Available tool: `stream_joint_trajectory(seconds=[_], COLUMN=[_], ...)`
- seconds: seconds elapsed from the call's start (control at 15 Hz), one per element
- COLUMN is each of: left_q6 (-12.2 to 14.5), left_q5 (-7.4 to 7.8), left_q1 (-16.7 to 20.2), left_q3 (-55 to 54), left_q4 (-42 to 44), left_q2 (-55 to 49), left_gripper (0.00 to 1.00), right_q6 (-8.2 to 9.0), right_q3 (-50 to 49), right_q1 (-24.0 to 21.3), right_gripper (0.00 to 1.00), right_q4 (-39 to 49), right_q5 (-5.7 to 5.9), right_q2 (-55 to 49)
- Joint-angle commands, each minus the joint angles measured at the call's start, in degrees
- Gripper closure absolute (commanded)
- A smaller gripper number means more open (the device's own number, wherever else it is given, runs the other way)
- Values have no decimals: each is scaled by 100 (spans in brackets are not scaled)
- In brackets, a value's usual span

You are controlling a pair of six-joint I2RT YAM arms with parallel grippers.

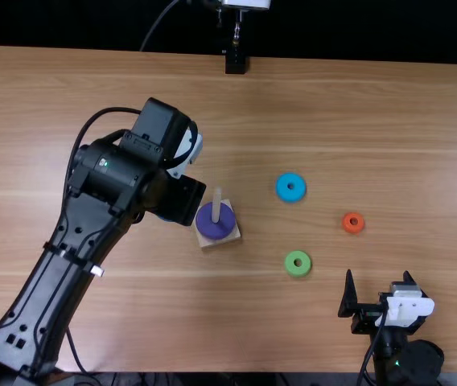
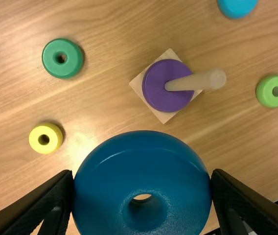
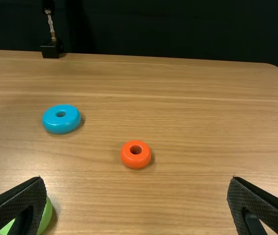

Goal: Build the Hanoi tower: stack the rings onto the peg from bottom to top in this color order: purple, dark blue, light blue, dark green, light green, yellow, orange.

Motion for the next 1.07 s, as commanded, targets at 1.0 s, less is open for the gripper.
stream_joint_trajectory(seconds=[1.0], left_q6=[-68], left_q5=[19], left_q1=[-702], left_q3=[1278], left_q4=[50], left_q2=[1329], left_gripper=[100], right_q6=[5], right_q3=[-458], right_q1=[-45], right_gripper=[0], right_q4=[-217], right_q5=[-40], right_q2=[-73])
